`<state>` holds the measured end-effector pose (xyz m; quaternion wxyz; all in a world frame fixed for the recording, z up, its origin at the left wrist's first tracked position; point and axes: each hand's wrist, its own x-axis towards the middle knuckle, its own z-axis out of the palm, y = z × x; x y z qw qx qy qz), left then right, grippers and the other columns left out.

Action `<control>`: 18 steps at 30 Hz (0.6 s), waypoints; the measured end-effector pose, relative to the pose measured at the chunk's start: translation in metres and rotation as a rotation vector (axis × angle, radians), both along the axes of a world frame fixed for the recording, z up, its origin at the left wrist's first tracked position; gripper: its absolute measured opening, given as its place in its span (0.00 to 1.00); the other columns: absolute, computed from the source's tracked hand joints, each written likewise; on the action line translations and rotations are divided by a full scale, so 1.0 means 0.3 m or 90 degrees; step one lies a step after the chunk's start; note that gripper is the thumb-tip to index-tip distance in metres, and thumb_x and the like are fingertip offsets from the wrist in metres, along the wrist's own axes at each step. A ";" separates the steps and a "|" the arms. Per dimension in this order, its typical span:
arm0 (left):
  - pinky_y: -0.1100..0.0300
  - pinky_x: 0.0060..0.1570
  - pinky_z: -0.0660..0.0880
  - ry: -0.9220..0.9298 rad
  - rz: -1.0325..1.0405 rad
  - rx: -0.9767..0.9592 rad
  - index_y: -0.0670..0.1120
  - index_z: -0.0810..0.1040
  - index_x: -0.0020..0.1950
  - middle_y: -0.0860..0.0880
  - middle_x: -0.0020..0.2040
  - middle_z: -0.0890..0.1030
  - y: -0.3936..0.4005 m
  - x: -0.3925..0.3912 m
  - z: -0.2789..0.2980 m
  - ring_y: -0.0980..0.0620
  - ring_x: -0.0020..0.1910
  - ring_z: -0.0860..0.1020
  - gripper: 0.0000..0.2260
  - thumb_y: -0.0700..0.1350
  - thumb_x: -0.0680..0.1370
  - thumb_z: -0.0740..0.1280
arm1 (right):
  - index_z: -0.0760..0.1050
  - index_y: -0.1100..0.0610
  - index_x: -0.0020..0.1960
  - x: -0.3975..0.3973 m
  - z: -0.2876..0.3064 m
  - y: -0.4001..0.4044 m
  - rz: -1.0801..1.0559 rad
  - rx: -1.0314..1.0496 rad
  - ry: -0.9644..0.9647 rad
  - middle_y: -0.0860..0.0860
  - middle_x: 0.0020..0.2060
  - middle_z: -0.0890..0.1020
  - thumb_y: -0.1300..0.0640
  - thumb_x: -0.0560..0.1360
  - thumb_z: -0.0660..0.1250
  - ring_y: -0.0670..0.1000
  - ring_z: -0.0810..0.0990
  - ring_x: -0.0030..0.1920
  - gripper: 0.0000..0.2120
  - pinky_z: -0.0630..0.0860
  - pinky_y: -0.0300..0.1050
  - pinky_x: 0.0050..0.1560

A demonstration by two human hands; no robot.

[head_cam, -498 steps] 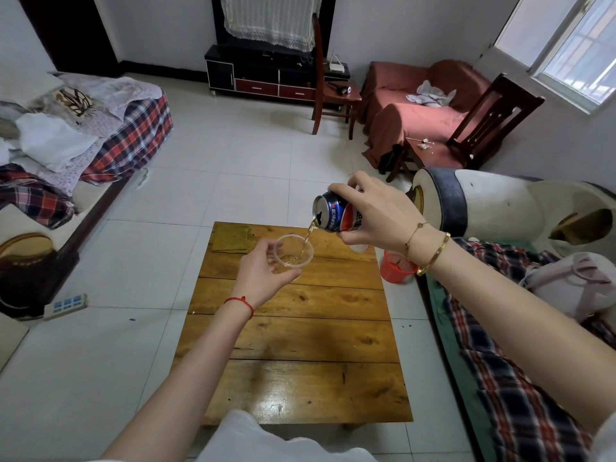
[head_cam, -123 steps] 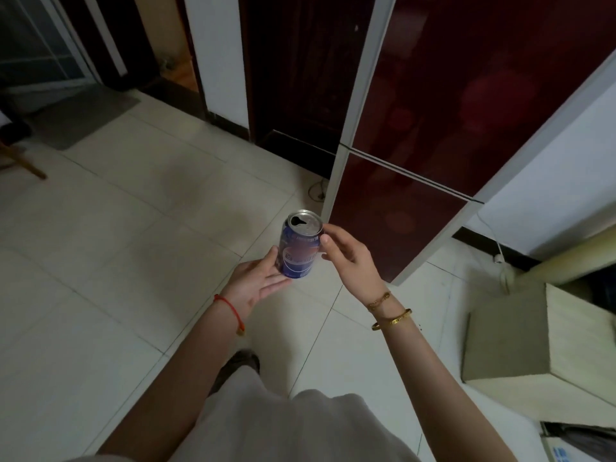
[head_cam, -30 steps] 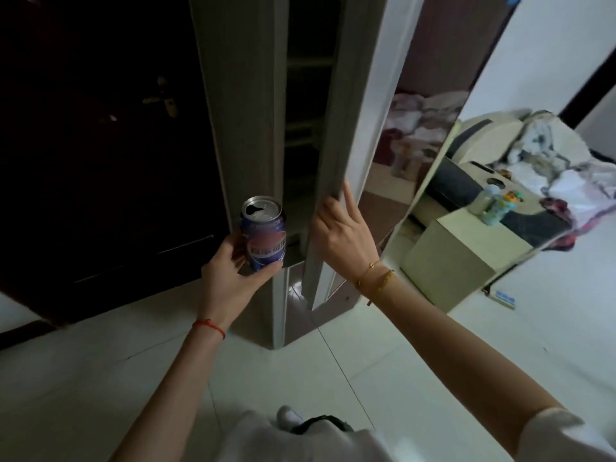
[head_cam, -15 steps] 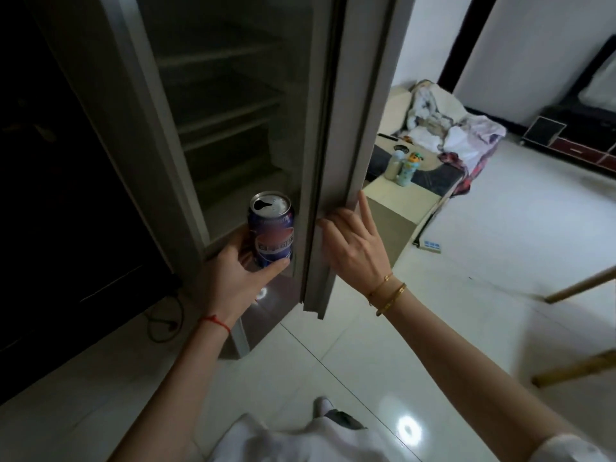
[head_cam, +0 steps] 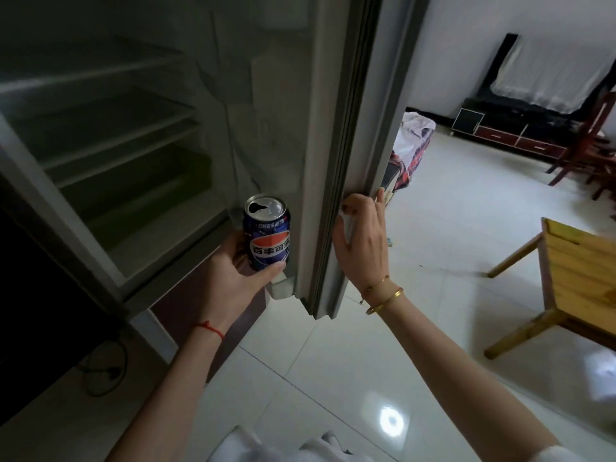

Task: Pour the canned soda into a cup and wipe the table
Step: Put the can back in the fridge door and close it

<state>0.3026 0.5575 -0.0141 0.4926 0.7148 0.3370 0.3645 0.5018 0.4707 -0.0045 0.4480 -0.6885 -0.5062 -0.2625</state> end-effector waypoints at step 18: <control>0.76 0.49 0.74 -0.040 0.019 0.019 0.50 0.77 0.59 0.61 0.52 0.80 -0.166 0.563 0.059 0.73 0.50 0.78 0.26 0.40 0.64 0.81 | 0.73 0.60 0.66 0.741 0.182 0.011 -0.019 0.071 0.365 0.53 0.57 0.79 0.56 0.80 0.56 0.50 0.77 0.53 0.17 0.70 0.29 0.52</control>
